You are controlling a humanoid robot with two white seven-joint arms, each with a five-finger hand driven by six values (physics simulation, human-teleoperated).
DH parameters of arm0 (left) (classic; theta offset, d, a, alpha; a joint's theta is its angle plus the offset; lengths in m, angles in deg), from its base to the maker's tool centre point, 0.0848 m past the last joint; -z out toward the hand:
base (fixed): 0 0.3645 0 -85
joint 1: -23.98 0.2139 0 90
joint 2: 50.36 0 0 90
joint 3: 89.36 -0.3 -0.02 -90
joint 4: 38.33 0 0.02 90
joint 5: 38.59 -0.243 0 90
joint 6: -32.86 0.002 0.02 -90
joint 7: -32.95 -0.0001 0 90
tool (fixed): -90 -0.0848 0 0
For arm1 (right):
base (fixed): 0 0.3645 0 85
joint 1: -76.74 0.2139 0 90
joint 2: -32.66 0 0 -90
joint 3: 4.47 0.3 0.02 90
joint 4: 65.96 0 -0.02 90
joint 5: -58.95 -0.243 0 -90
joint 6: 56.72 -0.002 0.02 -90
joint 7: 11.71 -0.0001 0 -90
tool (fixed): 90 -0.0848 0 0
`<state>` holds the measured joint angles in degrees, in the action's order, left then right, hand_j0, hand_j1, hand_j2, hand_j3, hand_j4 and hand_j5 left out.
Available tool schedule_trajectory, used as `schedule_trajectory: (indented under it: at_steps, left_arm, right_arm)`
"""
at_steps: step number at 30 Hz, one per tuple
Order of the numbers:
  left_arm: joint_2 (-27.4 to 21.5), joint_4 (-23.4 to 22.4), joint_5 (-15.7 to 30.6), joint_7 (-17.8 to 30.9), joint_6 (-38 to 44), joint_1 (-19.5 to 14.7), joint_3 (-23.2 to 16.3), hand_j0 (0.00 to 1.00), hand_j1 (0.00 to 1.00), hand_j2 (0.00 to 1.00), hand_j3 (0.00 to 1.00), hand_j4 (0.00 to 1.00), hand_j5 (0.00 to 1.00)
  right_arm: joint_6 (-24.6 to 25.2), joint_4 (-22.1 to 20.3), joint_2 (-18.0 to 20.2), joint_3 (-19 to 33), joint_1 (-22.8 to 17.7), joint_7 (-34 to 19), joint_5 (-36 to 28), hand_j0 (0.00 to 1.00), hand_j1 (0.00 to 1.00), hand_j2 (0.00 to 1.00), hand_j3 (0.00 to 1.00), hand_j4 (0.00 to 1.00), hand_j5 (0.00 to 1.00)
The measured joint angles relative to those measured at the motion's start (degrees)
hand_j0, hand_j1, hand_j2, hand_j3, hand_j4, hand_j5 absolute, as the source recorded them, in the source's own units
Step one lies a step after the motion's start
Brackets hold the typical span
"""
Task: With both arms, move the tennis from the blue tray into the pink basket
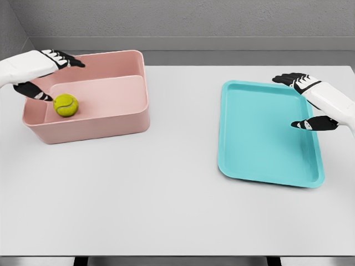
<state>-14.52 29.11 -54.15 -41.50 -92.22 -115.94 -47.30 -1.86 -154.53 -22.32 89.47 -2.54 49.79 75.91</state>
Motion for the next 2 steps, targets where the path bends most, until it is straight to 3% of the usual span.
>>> schedule_trajectory:
  at_steps: [2]
  left_arm:
    - [-0.81, -0.85, 0.66, 0.02, 0.00, 0.53, 0.37, 1.00, 1.00, 1.00, 1.00, 1.00, 1.00]
  right_arm:
    - [0.00, 0.00, 0.00, 0.00, 0.00, 0.00, 0.00, 1.00, 1.00, 1.00, 1.00, 1.00, 1.00]
